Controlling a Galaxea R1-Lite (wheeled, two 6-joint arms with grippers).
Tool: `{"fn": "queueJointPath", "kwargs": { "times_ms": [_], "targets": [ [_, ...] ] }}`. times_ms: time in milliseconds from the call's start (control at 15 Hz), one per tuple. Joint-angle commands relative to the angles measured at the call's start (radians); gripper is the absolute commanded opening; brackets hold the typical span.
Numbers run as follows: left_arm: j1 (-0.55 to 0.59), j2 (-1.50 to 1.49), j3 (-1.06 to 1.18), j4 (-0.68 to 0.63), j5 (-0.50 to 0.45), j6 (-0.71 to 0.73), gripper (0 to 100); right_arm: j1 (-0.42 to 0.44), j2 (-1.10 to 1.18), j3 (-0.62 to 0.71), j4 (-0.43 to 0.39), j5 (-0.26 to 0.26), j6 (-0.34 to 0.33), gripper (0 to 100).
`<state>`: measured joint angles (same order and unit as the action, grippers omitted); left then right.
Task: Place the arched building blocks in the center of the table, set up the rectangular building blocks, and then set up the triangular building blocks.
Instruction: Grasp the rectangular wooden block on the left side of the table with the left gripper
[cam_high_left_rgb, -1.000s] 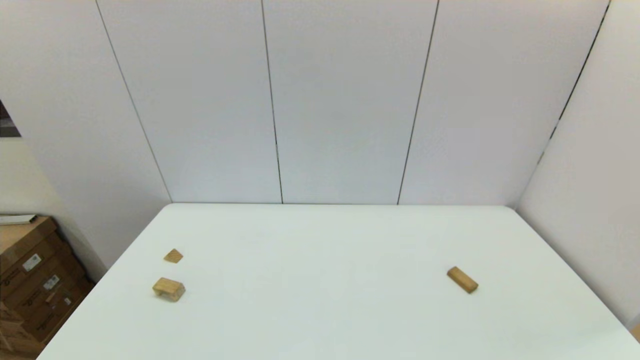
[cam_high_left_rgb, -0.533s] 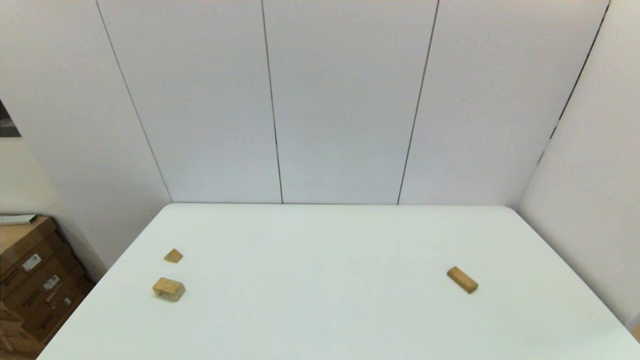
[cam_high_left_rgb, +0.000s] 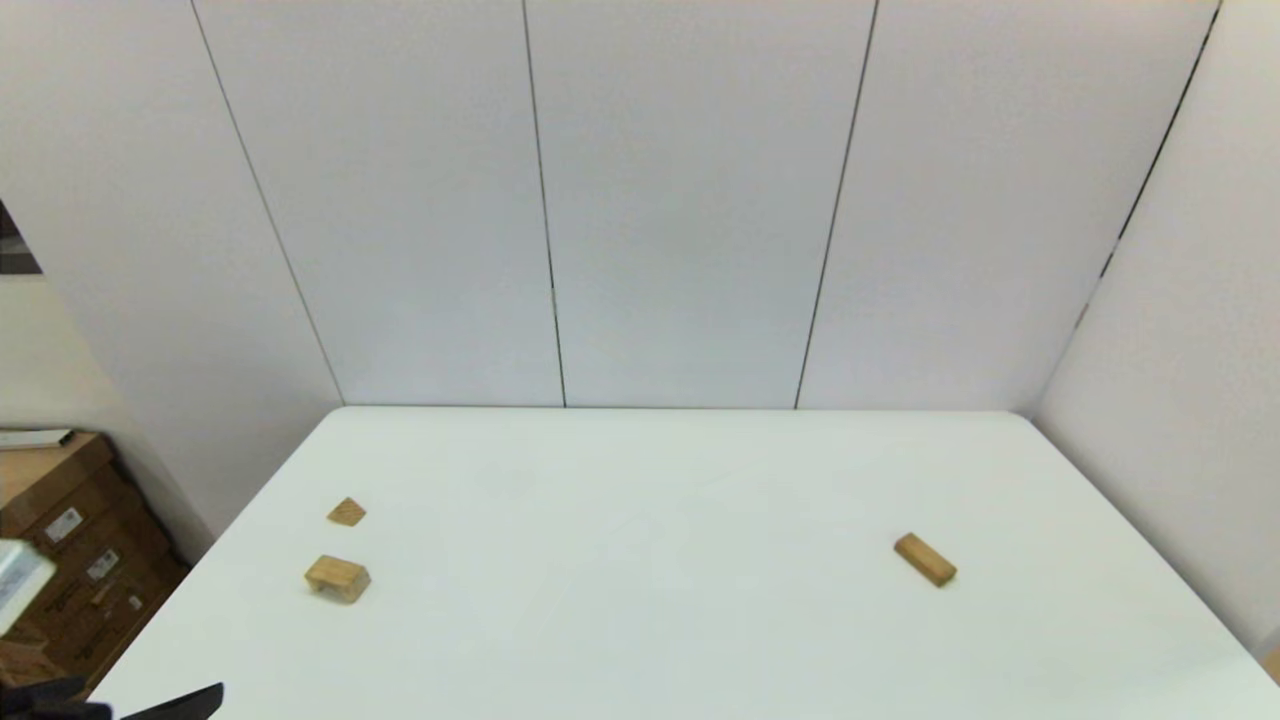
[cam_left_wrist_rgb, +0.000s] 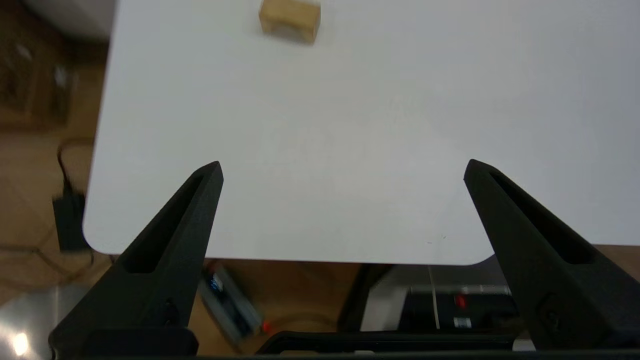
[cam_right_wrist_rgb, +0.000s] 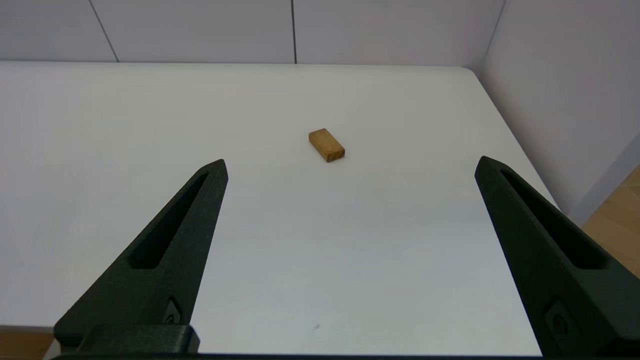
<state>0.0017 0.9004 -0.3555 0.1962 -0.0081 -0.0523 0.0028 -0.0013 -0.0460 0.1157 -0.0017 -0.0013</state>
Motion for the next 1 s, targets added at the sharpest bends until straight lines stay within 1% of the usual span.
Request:
{"fn": "queueJointPath", "kwargs": {
  "times_ms": [67, 267, 533, 600, 800, 1000],
  "targets": [
    [0.000, 0.672, -0.066, -0.259, -0.009, -0.024, 100, 0.000, 0.001, 0.000, 0.001, 0.000, 0.000, 100],
    [0.012, 0.894, -0.065, -0.465, -0.018, -0.007, 100, 0.000, 0.001, 0.000, 0.001, 0.000, 0.000, 100],
    [0.086, 1.100, -0.089, -0.666, -0.032, 0.095, 100, 0.000, 0.001, 0.000, 0.001, 0.000, 0.000, 100],
    [0.106, 1.135, -0.105, -0.690, -0.053, 0.111, 100, 0.000, 0.001, 0.000, 0.001, 0.000, 0.000, 100],
    [0.156, 1.181, -0.169, -0.692, -0.124, 0.120, 100, 0.000, 0.001, 0.000, 0.001, 0.000, 0.000, 100],
    [0.164, 1.197, -0.218, -0.689, -0.130, 0.141, 100, 0.000, 0.001, 0.000, 0.001, 0.000, 0.000, 100]
  ]
}}
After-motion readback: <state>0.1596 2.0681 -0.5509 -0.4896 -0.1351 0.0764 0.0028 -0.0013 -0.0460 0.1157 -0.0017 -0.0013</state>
